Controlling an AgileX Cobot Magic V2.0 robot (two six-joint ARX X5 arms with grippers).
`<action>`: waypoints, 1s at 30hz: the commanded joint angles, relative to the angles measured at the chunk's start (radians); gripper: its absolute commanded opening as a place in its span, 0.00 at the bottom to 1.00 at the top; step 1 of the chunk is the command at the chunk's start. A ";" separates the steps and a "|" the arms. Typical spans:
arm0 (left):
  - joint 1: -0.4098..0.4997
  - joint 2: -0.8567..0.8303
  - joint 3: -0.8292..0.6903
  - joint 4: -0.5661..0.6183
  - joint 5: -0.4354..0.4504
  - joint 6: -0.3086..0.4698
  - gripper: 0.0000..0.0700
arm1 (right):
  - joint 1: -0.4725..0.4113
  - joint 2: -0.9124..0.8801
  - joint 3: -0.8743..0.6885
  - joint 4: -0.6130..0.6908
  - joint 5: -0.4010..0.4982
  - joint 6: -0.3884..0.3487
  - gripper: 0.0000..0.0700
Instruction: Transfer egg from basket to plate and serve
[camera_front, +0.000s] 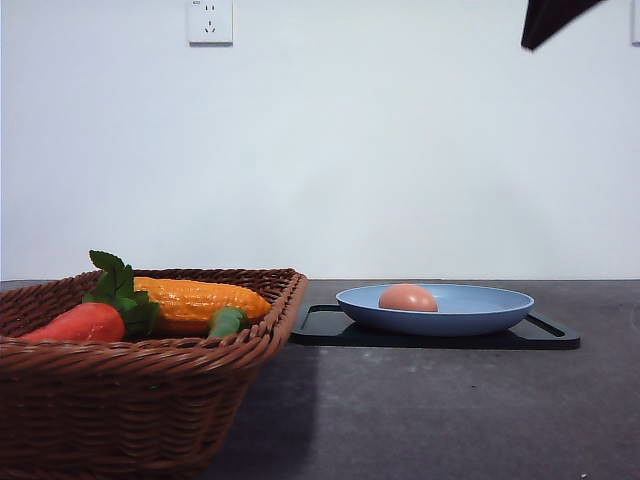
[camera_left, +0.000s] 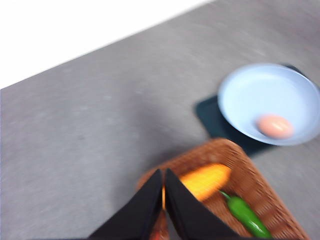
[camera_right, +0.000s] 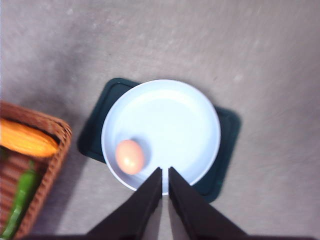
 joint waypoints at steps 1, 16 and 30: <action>0.019 -0.012 -0.014 0.032 0.025 -0.010 0.00 | 0.048 -0.013 0.003 0.009 0.054 -0.022 0.00; 0.101 -0.345 -0.517 0.347 0.038 -0.136 0.00 | 0.274 -0.533 -0.724 0.559 0.356 -0.021 0.00; 0.101 -0.613 -0.826 0.519 0.061 -0.342 0.00 | 0.274 -0.846 -1.180 0.900 0.312 0.097 0.00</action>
